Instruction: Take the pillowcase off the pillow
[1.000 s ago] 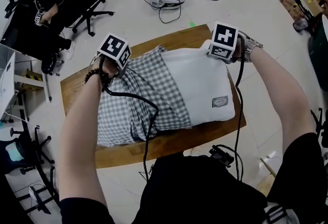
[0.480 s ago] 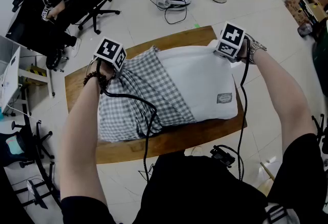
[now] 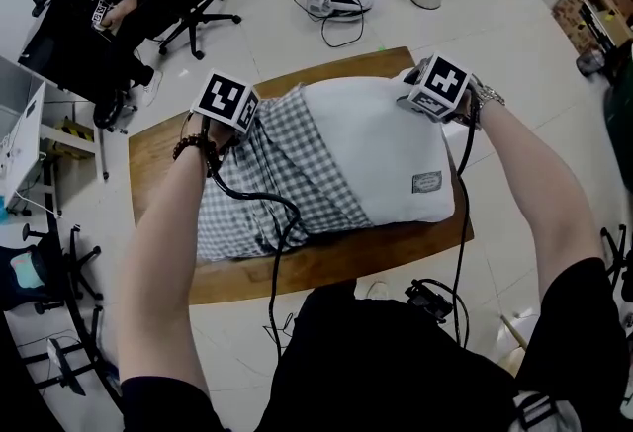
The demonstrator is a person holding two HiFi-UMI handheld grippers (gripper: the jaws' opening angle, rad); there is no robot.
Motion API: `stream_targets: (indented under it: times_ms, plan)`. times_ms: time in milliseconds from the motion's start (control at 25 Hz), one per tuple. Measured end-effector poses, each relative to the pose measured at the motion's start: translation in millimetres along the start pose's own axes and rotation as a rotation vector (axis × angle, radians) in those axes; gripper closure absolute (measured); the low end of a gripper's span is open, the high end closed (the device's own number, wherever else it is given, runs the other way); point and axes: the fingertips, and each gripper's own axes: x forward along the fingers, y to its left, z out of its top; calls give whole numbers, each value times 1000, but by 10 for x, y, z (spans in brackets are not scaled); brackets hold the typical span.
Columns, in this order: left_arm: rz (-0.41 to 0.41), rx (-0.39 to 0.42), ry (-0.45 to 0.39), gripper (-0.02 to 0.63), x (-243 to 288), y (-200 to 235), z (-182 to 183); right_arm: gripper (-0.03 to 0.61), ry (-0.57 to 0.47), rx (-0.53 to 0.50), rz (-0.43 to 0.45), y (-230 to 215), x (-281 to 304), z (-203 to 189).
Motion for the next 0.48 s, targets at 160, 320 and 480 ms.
stream_targets:
  times_ms: [160, 320, 480]
  plan:
    - [40, 35, -95, 561, -207, -188, 72, 360, -42, 4, -18, 134, -108, -70]
    - [101, 69, -137, 565, -361, -362, 28, 357, -101, -6, -49, 299, -290, -61]
    - [155, 47, -185, 593, -472, -589, -86, 357, -149, -46, -57, 570, -403, -152]
